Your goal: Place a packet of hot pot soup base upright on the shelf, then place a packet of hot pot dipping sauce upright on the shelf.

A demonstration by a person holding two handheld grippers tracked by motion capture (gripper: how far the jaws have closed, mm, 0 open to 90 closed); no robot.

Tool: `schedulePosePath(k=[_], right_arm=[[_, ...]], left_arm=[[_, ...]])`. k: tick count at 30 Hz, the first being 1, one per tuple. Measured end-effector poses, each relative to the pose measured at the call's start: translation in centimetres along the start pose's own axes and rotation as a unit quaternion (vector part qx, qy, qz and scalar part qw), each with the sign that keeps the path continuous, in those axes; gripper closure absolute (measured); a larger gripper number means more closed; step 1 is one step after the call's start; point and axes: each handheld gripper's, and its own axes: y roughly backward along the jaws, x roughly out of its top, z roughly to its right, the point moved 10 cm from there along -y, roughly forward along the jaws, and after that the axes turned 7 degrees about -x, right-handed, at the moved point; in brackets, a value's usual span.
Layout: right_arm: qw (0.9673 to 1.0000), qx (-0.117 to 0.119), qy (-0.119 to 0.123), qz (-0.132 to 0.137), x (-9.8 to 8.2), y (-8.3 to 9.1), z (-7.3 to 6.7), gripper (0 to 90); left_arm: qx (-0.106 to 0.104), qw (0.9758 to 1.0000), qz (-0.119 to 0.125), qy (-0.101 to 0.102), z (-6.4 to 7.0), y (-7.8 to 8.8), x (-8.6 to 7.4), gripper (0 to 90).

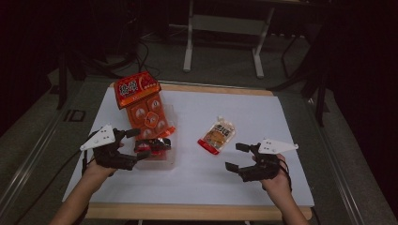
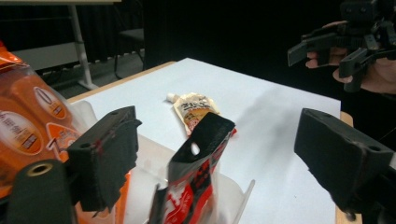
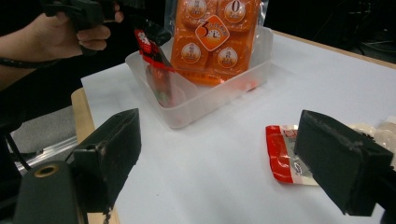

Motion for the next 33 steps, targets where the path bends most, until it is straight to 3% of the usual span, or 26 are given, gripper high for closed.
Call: schedulePosePath(k=[5, 14, 20, 27, 33], right_arm=[[0.9999, -0.001, 0.0, -0.012, -0.3, -0.2, 0.0, 15.0], [0.9993, -0.032, 0.02, 0.002, 0.3, 0.3, 0.6, 13.6], [0.998, -0.055, 0.032, 0.002, 0.8, 0.6, 1.1, 11.3], [0.9984, -0.055, -0.003, 0.007, 1.1, 0.7, 2.0, 11.3], [0.9955, -0.094, 0.002, 0.005, 1.2, 0.5, 3.3, 11.2]], left_arm=[[-0.01, 1.0, 0.0, 0.001, 1.1, -0.6, 0.5, 8.4], [-0.018, 0.9996, -0.005, -0.02, 3.2, -1.5, 1.4, 8.2], [-0.04, 0.9988, -0.001, -0.03, 5.0, -2.3, 1.7, 8.2], [-0.064, 0.9972, -0.005, -0.037, 7.0, -3.5, 1.1, 8.2], [-0.074, 0.9964, -0.004, -0.041, 8.4, -4.1, 0.6, 8.2]])
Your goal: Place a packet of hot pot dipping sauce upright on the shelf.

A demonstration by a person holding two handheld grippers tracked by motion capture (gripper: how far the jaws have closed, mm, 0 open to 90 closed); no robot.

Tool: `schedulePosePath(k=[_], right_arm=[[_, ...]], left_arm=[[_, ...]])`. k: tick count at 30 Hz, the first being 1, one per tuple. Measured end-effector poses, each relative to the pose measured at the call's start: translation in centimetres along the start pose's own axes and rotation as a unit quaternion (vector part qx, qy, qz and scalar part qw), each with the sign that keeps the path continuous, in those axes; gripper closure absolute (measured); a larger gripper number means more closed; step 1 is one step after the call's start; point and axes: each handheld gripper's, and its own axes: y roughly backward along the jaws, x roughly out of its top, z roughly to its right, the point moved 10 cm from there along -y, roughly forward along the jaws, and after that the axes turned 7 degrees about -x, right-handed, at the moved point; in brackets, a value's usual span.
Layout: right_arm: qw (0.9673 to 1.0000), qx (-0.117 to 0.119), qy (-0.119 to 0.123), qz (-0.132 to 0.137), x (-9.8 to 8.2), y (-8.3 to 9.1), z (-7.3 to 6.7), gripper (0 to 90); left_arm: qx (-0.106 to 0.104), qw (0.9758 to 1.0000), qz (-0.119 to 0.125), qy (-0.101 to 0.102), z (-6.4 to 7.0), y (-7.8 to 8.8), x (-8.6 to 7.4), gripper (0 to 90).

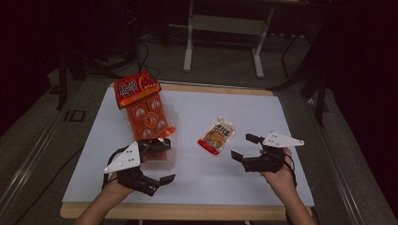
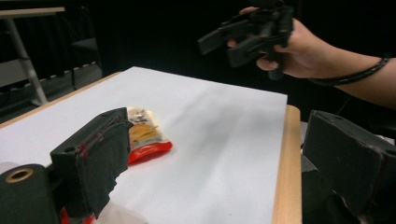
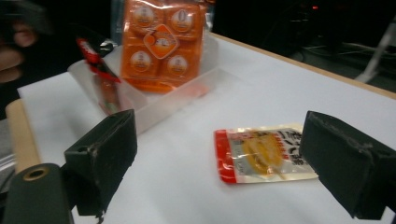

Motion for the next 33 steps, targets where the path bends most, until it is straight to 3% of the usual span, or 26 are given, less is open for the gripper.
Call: schedulePosePath(k=[5, 10, 16, 22, 25, 29, 33], right_arm=[[0.9998, -0.02, -0.007, -0.006, -0.1, -0.5, 1.3, 11.1], [0.999, -0.044, -0.006, 0.004, -0.3, -1.0, 3.0, 11.1], [0.9972, -0.074, -0.007, -0.009, -0.7, -1.9, 5.2, 14.3], [0.9966, -0.08, -0.012, -0.017, -0.8, -3.4, 6.4, 21.1], [0.9967, -0.076, -0.014, -0.027, -0.9, -4.3, 6.8, 22.3], [0.9959, -0.079, -0.018, -0.041, -1.2, -5.6, 7.6, 26.4], [0.9952, -0.08, -0.028, -0.048, -1.5, -6.5, 8.2, 27.6]], left_arm=[[-0.011, 0.9999, -0.011, -0.006, 1.1, -0.6, -0.7, 8.2], [-0.011, 0.9998, -0.016, 0.0, 1.7, -1.2, -1.7, 8.2], [-0.027, 0.9994, -0.023, 0.004, 3.0, -2.1, -3.0, 8.2], [-0.027, 0.9993, -0.026, 0.002, 4.0, -2.5, -3.9, 8.2], [-0.027, 0.9992, -0.026, 0.01, 4.3, -2.3, -4.4, 8.2], [-0.023, 0.9993, -0.021, 0.019, 4.2, -2.1, -5.0, 8.2], [-0.021, 0.9995, -0.017, 0.016, 3.8, -2.1, -5.6, 8.2]])
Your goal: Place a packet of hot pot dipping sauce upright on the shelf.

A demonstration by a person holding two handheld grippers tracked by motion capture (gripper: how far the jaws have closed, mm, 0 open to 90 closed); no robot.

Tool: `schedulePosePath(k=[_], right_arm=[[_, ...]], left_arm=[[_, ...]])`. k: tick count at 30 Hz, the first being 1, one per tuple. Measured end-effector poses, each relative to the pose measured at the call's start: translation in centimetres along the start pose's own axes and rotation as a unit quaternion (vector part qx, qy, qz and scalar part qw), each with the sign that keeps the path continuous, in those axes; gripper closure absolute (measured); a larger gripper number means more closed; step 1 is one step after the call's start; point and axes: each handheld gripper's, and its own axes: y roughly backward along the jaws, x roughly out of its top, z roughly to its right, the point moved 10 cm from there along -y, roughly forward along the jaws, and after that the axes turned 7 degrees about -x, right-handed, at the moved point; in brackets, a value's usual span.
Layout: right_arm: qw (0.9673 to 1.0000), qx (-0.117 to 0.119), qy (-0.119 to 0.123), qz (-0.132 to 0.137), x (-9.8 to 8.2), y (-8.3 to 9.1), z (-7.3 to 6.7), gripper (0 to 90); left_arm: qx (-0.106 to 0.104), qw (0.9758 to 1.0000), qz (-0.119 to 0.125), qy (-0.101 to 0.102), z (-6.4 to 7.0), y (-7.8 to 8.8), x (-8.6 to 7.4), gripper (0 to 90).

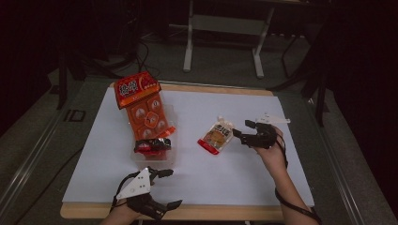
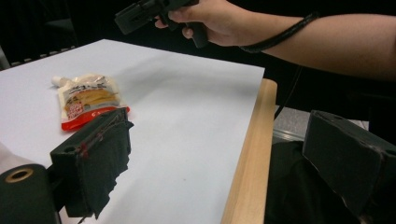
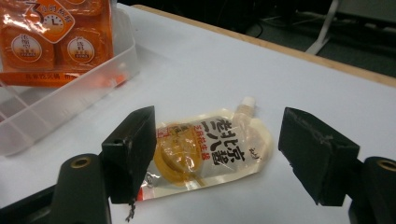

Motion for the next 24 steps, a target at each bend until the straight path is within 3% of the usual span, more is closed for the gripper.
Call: schedulePosePath(k=[4, 12, 24], right_arm=[[0.9999, -0.005, -0.007, -0.01, -0.1, -0.9, 0.5, 27.5], [0.9993, -0.009, -0.017, -0.034, -0.7, -2.7, 1.1, 27.5], [0.9972, -0.027, -0.036, -0.061, -1.1, -5.3, 2.2, 27.7]], left_arm=[[0.005, 1.0, -0.004, 0.005, -0.4, -0.2, -0.4, 8.2], [0.005, 0.9998, -0.016, -0.004, -0.4, -0.5, -0.9, 8.2], [0.004, 0.9999, -0.015, -0.003, -0.5, -0.4, -1.0, 8.2]])
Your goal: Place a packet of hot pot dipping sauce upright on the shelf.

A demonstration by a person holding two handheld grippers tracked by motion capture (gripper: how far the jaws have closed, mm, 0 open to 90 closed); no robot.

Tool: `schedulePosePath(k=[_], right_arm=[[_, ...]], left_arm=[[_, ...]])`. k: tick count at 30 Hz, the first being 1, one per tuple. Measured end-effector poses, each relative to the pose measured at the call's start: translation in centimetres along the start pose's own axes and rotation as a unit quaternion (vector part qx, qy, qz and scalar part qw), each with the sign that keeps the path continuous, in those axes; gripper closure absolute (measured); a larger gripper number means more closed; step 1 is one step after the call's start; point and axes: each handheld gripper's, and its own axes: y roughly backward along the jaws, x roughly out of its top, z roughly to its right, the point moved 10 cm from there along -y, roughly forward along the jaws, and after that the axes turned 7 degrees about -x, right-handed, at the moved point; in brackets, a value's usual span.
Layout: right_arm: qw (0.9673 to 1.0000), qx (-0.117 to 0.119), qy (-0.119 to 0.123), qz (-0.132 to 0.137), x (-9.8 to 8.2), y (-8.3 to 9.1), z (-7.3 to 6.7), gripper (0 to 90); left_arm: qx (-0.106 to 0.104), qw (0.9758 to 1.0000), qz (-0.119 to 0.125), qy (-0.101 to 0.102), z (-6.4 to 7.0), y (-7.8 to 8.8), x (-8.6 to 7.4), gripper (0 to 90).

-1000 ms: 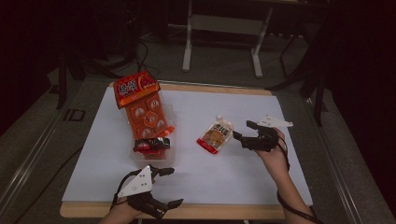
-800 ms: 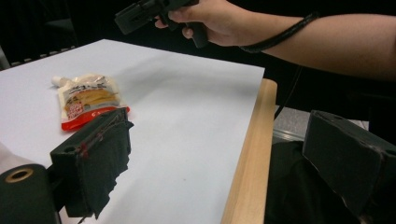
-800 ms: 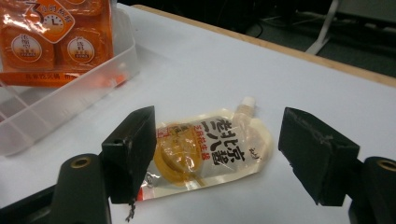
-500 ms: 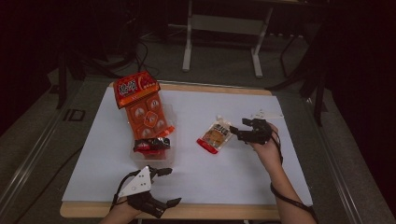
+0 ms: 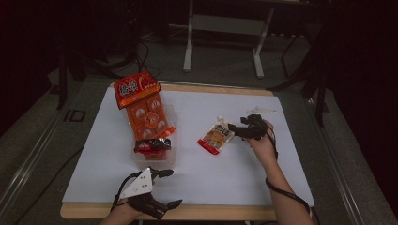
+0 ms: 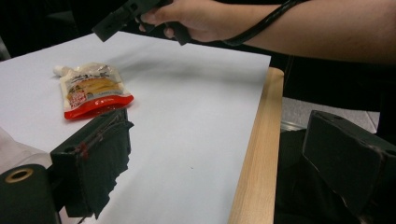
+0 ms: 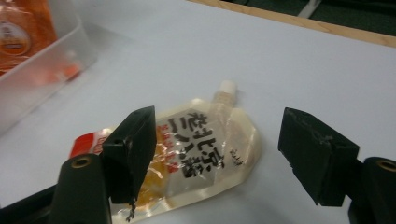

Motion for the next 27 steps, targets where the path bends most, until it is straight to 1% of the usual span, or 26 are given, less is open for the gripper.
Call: schedulePosePath(k=[2, 5, 8, 12, 14, 15, 17, 19, 21, 23, 25, 27], right_arm=[[0.9999, -0.006, 0.0, -0.008, -0.2, -0.5, 0.3, 27.8], [0.9997, -0.015, -0.008, -0.019, -0.7, -1.3, 0.8, 27.8], [0.9994, -0.016, -0.013, -0.029, -1.3, -2.0, 1.0, 30.6], [0.9993, -0.012, -0.012, -0.033, -1.6, -2.7, 0.9, 32.6], [0.9992, -0.013, -0.012, -0.035, -1.7, -3.0, 1.0, 35.9], [0.9992, -0.013, -0.012, -0.035, -1.7, -3.0, 1.0, 35.9], [0.9991, -0.014, -0.013, -0.039, -2.1, -3.4, 1.2, 40.1], [0.9989, -0.011, -0.019, -0.04, -2.3, -3.7, 1.3, 41.3], [0.9988, -0.013, -0.016, -0.044, -2.6, -4.0, 1.4, 42.9], [0.9986, -0.01, -0.021, -0.047, -2.7, -4.4, 1.4, 44.2], [0.9985, -0.011, -0.02, -0.049, -2.9, -4.7, 1.4, 45.5], [0.9981, -0.017, -0.015, -0.058, -3.2, -5.1, 1.5, 46.8]], left_arm=[[0.0, 1.0, -0.001, -0.002, 0.0, 0.0, 0.0, 8.2], [-0.001, 1.0, -0.006, -0.003, 0.0, -0.1, -0.2, 8.2], [-0.003, 0.9999, -0.01, -0.004, 0.1, -0.2, -0.3, 8.2], [-0.006, 0.9999, -0.009, -0.003, 0.2, -0.2, -0.3, 8.2], [-0.006, 0.9999, -0.01, -0.001, 0.2, -0.3, -0.3, 8.2], [-0.006, 0.9999, -0.01, -0.001, 0.2, -0.3, -0.3, 8.2], [-0.004, 0.9999, -0.012, -0.004, 0.2, -0.3, -0.3, 8.2], [-0.005, 1.0, -0.008, -0.001, 0.2, -0.2, -0.2, 8.2], [-0.005, 0.9999, -0.01, -0.001, 0.2, -0.2, -0.3, 8.2], [-0.006, 0.9999, -0.01, 0.002, 0.2, -0.3, -0.4, 8.2], [-0.006, 0.9999, -0.012, 0.003, 0.2, -0.3, -0.5, 8.1], [-0.01, 0.9999, -0.011, 0.004, 0.3, -0.4, -0.5, 8.2]])
